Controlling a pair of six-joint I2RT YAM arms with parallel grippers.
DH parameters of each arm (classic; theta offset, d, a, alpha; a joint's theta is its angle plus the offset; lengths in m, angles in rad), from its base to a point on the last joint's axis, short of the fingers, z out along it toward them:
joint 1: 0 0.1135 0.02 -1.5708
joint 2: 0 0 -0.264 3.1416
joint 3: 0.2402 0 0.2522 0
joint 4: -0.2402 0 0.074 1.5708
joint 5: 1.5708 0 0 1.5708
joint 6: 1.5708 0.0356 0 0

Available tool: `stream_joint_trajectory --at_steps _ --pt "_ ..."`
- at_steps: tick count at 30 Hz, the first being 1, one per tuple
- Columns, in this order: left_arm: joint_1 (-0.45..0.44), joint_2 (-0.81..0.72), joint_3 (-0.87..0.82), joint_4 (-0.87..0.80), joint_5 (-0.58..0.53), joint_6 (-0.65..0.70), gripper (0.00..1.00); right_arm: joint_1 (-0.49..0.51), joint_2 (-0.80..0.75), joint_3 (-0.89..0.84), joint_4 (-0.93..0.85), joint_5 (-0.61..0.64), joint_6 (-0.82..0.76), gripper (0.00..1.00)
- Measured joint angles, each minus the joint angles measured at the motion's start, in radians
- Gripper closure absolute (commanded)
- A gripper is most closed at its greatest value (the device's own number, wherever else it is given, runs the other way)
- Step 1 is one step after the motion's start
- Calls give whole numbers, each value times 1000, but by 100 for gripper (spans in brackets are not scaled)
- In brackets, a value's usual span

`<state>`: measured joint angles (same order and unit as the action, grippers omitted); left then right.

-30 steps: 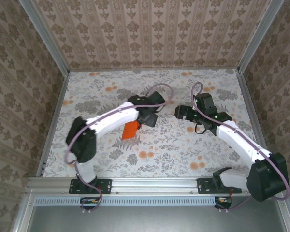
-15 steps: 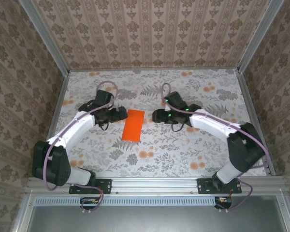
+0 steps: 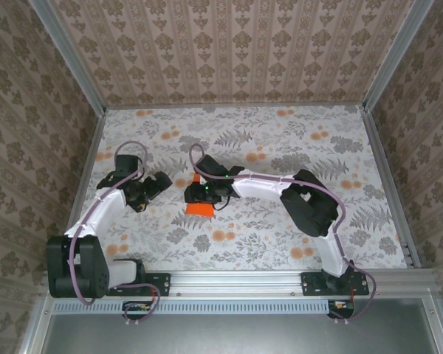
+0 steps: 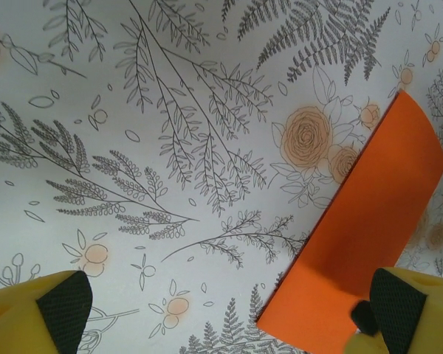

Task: Fold a paper plane with a square sheet of paper (pick it up from the middle)
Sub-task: Rotate the paper at the center of the table.

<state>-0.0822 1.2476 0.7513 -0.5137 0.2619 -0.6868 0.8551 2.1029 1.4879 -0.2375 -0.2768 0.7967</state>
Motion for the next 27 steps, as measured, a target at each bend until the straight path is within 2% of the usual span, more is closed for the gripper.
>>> stream_joint_trajectory --at_steps 9,15,22,27 --pt "0 0 -6 43 45 -2 0 2 91 85 -78 -5 -45 49" --pt "0 0 -7 65 74 -2 0 -7 91 99 -155 -18 -191 49" --pt "-21 6 -13 99 110 -2 0 -64 -30 -62 -235 -62 -435 48" --pt "-91 43 -13 130 126 -2 0 -108 -94 -132 -285 -79 -505 45"
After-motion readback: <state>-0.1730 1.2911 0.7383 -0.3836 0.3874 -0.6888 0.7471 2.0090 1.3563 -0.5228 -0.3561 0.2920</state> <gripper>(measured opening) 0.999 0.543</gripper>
